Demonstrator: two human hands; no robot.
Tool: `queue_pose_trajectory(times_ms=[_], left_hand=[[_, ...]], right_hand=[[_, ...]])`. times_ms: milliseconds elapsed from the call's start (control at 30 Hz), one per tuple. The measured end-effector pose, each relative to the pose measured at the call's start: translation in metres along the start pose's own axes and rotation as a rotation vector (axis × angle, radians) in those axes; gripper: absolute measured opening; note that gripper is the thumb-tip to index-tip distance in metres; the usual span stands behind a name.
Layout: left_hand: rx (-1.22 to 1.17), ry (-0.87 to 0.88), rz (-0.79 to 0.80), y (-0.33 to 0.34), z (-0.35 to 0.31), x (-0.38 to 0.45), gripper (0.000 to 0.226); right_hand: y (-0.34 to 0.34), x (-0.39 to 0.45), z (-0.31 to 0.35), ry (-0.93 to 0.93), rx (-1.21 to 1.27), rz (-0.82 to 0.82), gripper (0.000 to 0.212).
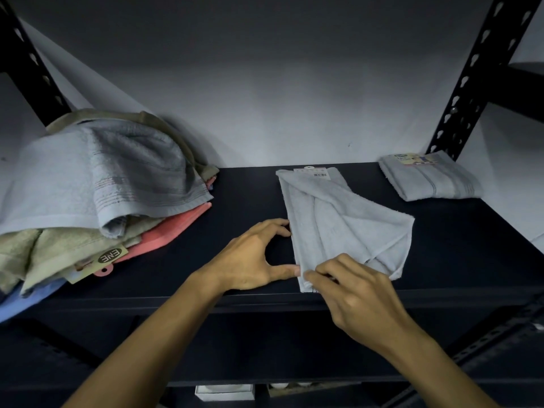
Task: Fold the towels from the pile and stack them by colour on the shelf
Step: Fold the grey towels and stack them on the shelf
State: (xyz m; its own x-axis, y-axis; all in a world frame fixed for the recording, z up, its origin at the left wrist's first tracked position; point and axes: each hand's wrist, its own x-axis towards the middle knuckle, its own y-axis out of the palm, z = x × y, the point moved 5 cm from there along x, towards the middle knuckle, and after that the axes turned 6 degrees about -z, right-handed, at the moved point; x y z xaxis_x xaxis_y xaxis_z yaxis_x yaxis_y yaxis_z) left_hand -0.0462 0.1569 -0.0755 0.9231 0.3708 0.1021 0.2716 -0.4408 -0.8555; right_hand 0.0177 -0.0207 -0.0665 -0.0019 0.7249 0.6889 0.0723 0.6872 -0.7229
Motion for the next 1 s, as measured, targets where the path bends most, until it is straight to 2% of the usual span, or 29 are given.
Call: queue_pose_trajectory(times_ms=[233,533,667,733,800,867,900,967,1000], left_hand=[[-0.008,0.026,-0.002,0.0,0.0,0.0,0.075],[-0.085,0.017,0.003,-0.002,0.004,-0.002,0.058],[-0.12,-0.002,-0.012,-0.001,0.007,-0.002,0.063],[-0.136,-0.033,-0.06,-0.004,0.008,-0.003,0.059],[-0.145,-0.035,-0.179,-0.01,0.005,-0.006,0.044],[-0.118,0.041,-0.301,-0.016,-0.006,-0.011,0.029],[-0.092,0.115,-0.34,-0.018,-0.016,-0.015,0.025],[-0.034,0.278,-0.354,-0.017,-0.039,-0.027,0.027],[0.001,0.353,-0.337,-0.015,-0.051,-0.034,0.029]], right_hand=[[0.0,0.0,0.004,0.004,0.008,0.049,0.038],[0.004,-0.006,0.01,0.013,0.055,0.152,0.025],[0.004,-0.008,0.01,0.017,0.034,0.155,0.028],[0.005,-0.009,0.01,0.018,0.03,0.17,0.029],[0.001,-0.01,0.008,0.015,0.057,0.172,0.03],[-0.009,-0.011,-0.002,0.107,0.169,0.097,0.032],[-0.017,-0.011,-0.013,0.21,0.218,0.021,0.032],[-0.034,-0.013,-0.05,0.51,0.184,-0.127,0.03],[-0.04,-0.015,-0.073,0.677,0.1,-0.148,0.03]])
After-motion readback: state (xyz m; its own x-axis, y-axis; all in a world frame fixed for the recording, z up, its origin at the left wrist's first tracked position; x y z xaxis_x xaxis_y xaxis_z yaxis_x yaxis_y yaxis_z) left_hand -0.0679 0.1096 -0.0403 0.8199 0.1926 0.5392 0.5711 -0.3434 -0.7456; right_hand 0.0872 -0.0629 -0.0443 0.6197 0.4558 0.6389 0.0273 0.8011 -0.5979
